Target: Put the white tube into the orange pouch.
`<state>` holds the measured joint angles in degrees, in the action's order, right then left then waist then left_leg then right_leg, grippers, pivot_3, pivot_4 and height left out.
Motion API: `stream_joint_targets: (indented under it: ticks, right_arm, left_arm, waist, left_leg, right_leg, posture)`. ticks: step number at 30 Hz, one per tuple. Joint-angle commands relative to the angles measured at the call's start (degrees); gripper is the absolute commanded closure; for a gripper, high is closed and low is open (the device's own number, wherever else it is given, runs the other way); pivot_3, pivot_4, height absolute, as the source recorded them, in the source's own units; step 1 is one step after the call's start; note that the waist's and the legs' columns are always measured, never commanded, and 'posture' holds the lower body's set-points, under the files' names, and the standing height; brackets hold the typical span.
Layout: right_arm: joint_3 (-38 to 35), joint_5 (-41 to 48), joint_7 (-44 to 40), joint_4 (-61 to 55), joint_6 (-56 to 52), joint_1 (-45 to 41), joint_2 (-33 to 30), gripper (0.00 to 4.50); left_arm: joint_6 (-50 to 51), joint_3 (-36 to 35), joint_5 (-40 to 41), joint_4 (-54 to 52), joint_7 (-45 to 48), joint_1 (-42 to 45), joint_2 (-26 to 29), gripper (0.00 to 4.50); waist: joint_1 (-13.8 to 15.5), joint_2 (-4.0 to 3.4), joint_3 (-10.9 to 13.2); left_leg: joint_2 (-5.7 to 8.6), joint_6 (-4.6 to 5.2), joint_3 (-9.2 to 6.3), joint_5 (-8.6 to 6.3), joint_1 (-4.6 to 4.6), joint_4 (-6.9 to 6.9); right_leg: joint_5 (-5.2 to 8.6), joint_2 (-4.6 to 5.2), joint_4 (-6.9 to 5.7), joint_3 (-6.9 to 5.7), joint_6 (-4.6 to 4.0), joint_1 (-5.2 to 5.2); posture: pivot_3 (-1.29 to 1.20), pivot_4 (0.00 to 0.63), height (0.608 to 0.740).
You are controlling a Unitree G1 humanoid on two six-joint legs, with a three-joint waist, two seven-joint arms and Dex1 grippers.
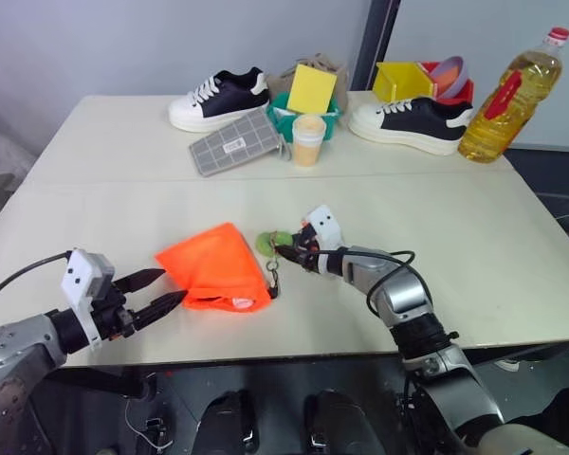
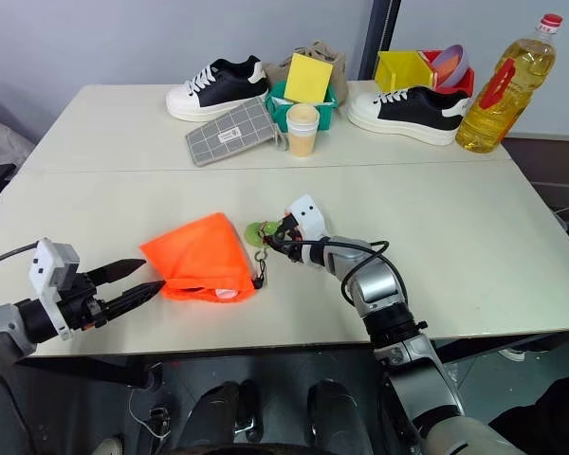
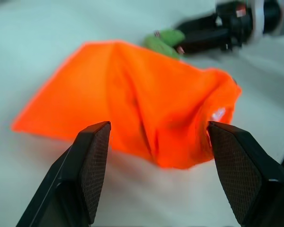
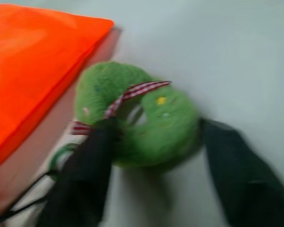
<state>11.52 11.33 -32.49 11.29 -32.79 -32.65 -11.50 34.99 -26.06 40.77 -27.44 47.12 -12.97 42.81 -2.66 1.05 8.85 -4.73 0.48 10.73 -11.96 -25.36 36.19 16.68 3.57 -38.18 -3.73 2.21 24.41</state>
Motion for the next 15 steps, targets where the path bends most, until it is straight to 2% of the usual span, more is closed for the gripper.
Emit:
stream_joint_targets:
  ticks: [1, 2, 8, 11, 15]
  right_arm:
    - [-2.1, 0.3, 0.5, -4.5, 0.4, 1.8, -1.1, 3.93]
    - [-3.2, 0.8, 0.9, -6.5, 0.3, 3.0, -1.7, 4.47]
    - [-12.1, 6.6, 3.0, -19.7, -4.2, 10.4, -4.0, 4.47]
    - [-16.5, 8.5, 5.2, -26.4, -6.7, 15.0, -5.4, 4.47]
    - [-18.9, 8.6, 8.9, -29.6, -7.9, 17.3, -5.3, 4.47]
  left_arm:
    - [0.0, -1.1, 1.0, 0.0, -1.3, 1.4, -0.3, 1.04]
    - [-0.1, -0.7, 1.1, 0.3, -1.8, 2.3, -0.7, 1.04]
    - [2.5, 0.0, 3.8, 2.0, -1.9, 6.5, -0.5, 1.04]
    - [2.3, 3.1, 2.4, 5.2, -0.3, 10.0, 0.6, 1.04]
    - [0.8, 8.3, 0.2, 9.0, 1.9, 15.4, 0.8, 1.04]
  waist:
    - [0.1, 0.00, 0.0]
    - [0.2, 0.00, 0.0]
    - [0.1, 0.01, 0.0]
    - [0.1, 0.01, 0.0]
    - [0.1, 0.00, 0.0]
  left_leg:
    - [0.00, -0.10, 0.00, 0.06, 0.00, 0.00]
    - [0.00, -0.12, 0.00, 0.07, 0.00, 0.00]
    - [0.01, -0.13, 0.02, 0.07, -0.01, 0.00]
    - [0.00, -0.13, -0.02, 0.07, 0.01, -0.07]
    - [-0.01, -0.13, -0.03, 0.07, 0.02, -0.09]
  right_leg:
    - [-0.01, 0.00, 0.00, 0.00, 0.02, 0.00]
    - [-0.01, 0.00, 0.00, -0.01, 0.02, 0.00]
    - [-0.01, 0.01, 0.02, 0.01, 0.01, -0.02]
    - [-0.01, -0.04, -0.01, 0.00, 0.03, 0.01]
    - [-0.01, -0.06, -0.02, -0.01, 0.02, 0.02]
  posture:
    - [0.00, 0.150, 0.740]
    - [0.00, 0.150, 0.740]
    - [0.00, 0.150, 0.740]
    - [0.00, 0.150, 0.740]
    - [0.00, 0.150, 0.740]
